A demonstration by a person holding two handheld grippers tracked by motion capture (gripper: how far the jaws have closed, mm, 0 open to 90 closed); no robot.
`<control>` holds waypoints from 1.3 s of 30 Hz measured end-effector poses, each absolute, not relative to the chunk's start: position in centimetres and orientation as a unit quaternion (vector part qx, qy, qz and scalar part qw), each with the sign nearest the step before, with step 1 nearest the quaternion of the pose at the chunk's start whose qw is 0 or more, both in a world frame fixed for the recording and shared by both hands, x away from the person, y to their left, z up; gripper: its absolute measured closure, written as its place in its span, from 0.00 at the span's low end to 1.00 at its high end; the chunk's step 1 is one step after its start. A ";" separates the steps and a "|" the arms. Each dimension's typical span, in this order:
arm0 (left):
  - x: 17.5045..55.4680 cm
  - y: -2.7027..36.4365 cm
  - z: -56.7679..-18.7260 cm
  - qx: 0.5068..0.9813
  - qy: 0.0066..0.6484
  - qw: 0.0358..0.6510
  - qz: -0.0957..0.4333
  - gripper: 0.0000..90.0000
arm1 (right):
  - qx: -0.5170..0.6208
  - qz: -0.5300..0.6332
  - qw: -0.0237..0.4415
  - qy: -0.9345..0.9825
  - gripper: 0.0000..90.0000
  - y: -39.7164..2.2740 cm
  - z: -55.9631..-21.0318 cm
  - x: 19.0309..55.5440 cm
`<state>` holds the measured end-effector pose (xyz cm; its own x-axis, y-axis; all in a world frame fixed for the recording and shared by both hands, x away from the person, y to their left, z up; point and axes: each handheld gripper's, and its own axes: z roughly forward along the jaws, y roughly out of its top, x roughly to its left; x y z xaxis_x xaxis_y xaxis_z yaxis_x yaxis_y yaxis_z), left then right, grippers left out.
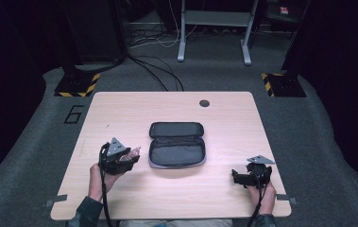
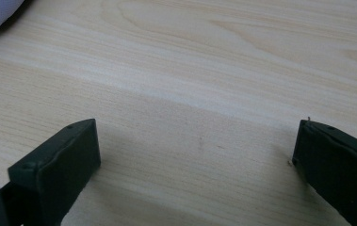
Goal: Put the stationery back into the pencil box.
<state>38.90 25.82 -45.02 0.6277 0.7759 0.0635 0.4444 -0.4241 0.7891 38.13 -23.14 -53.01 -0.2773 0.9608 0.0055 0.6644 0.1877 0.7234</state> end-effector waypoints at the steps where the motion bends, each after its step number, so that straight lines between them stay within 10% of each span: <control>1: 39.1 25.5 -44.8 0.817 0.370 0.386 0.215 0.56 | 0.553 0.316 0.234 0.734 0.01 -23.1 -53.0 38.1; 39: 44.8 16.1 -44.3 0.854 0.299 0.392 0.167 0.55 | 0.550 0.317 0.235 0.736 0.01 -23.2 -53.0 38.2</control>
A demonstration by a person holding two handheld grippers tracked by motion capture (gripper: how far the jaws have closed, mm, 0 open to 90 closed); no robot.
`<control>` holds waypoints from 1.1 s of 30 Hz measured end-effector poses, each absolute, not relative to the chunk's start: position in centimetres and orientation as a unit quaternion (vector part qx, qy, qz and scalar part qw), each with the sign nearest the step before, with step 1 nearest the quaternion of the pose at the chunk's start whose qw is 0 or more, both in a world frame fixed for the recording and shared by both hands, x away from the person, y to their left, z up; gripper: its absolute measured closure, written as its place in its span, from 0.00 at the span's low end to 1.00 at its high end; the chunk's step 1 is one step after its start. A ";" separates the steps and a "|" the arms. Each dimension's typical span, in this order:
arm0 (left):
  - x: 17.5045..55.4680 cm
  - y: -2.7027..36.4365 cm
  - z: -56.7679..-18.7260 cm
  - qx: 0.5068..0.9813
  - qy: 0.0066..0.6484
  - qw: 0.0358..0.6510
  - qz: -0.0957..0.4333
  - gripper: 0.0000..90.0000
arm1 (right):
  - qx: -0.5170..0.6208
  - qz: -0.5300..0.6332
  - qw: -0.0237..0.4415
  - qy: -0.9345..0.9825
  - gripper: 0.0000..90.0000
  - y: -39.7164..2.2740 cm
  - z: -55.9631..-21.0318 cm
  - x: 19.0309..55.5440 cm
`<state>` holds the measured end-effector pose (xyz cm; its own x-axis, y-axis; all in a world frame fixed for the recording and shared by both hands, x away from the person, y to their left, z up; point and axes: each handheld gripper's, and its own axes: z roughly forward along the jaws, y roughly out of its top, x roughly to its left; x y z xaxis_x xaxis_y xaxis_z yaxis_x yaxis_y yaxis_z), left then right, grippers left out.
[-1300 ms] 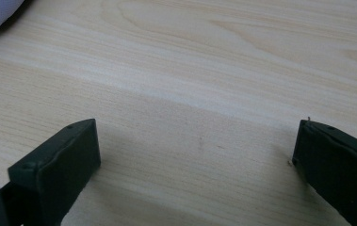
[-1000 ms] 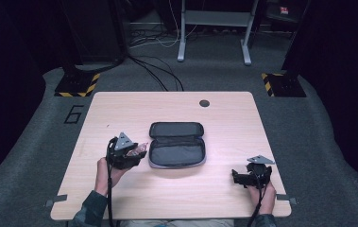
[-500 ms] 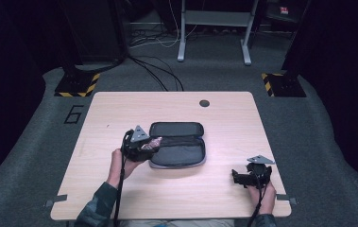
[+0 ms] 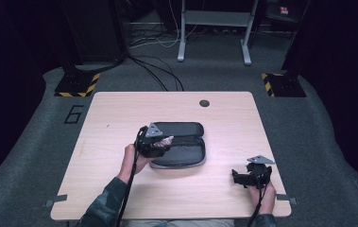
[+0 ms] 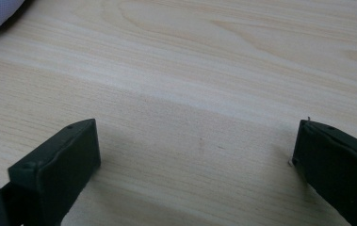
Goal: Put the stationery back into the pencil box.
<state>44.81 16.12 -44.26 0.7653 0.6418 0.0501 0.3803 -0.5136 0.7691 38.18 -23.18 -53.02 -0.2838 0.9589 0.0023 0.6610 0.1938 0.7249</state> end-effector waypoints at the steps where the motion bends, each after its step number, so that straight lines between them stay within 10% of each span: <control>1: 44.9 15.8 -44.5 0.854 0.299 0.393 0.164 0.55 | 0.550 0.317 0.235 0.736 0.01 -23.2 -53.0 38.2; 33: 47.7 11.4 -48.5 0.890 0.292 0.330 0.118 0.55 | 0.550 0.317 0.235 0.736 0.01 -23.2 -53.0 38.2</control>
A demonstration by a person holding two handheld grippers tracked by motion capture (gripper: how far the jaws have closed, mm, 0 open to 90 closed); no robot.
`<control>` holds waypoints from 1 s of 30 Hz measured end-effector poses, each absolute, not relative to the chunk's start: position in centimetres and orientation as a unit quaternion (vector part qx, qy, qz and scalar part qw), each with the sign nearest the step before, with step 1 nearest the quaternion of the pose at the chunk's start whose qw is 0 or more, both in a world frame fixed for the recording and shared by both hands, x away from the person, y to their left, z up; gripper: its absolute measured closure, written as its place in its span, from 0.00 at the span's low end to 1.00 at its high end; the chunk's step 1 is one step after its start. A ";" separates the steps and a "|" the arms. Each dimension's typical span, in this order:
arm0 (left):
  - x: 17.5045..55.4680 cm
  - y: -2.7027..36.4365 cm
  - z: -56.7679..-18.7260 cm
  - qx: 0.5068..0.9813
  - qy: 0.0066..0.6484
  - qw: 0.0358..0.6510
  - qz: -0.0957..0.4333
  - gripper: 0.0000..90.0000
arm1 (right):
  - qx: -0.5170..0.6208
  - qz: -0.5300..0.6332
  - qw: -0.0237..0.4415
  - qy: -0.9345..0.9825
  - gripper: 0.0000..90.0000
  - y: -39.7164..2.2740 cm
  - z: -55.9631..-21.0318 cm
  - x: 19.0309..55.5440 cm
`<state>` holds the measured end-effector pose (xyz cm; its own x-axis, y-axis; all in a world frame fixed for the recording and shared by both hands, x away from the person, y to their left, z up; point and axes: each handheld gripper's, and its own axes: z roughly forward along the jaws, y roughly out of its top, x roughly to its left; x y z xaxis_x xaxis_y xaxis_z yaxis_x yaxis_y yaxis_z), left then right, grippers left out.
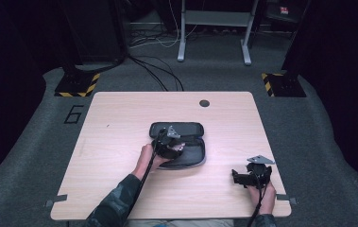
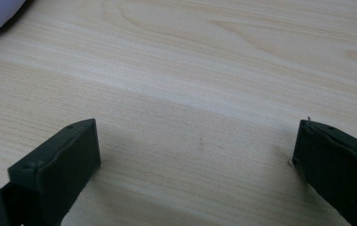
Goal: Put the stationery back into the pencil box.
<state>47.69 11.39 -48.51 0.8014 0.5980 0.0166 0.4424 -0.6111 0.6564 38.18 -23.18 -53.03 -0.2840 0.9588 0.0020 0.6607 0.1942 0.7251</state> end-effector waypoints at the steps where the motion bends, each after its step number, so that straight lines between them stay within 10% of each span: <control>1: 47.7 11.4 -48.5 0.890 0.293 0.330 0.117 0.55 | 0.550 0.317 0.235 0.736 0.01 -23.2 -53.0 38.2; 30: 43.9 16.8 -44.9 0.864 0.315 0.367 0.138 0.10 | 0.550 0.316 0.235 0.736 0.01 -23.2 -53.0 38.2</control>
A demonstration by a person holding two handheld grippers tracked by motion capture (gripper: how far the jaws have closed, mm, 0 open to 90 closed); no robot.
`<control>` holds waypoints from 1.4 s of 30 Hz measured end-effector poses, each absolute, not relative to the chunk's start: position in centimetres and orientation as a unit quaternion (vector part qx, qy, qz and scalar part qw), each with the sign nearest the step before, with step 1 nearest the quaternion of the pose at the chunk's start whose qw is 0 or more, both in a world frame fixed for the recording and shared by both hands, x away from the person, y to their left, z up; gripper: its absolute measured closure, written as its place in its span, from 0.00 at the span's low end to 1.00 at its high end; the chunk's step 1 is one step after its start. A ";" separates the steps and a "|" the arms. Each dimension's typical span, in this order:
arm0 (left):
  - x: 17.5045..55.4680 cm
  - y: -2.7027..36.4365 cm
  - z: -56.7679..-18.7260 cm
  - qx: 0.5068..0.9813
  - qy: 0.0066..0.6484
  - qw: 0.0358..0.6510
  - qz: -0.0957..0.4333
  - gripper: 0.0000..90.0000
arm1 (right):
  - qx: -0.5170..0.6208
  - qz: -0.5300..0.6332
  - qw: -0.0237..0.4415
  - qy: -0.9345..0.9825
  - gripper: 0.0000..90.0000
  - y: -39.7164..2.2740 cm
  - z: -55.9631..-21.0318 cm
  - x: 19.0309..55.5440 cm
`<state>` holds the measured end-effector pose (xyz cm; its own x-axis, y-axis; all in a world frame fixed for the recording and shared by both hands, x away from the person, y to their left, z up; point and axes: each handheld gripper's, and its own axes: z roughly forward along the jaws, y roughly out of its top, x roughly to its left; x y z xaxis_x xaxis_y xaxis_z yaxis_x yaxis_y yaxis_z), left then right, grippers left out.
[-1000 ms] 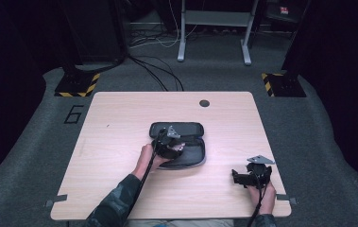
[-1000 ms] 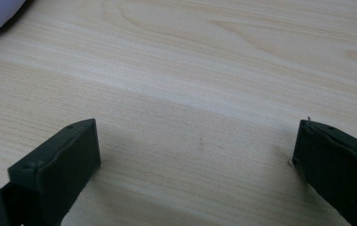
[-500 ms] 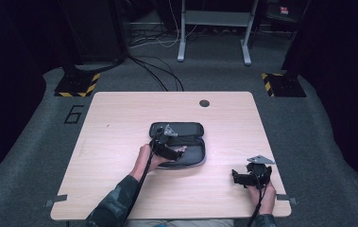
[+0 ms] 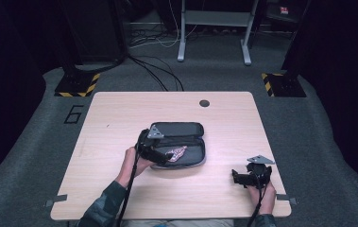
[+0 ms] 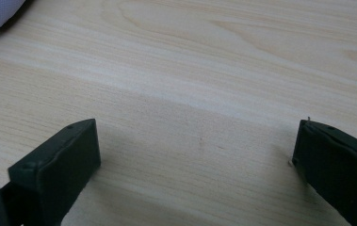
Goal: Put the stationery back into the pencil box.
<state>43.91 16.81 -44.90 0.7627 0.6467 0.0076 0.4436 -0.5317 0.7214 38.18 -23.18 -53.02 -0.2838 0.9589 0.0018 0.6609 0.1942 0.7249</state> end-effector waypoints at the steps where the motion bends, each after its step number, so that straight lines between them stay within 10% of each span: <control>1: 43.6 17.3 -44.9 0.863 0.314 0.365 0.151 0.10 | 0.550 0.316 0.235 0.736 0.01 -23.2 -53.0 38.2; 42: 37.5 33.2 -52.9 0.781 0.497 0.316 0.210 0.00 | 0.551 0.316 0.236 0.736 0.01 -23.2 -53.0 38.2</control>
<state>37.47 33.18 -52.92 0.4183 0.9082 0.0149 0.6428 -0.3076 0.7016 38.19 -23.16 -53.02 -0.2826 0.9592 0.0014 0.6613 0.1938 0.7246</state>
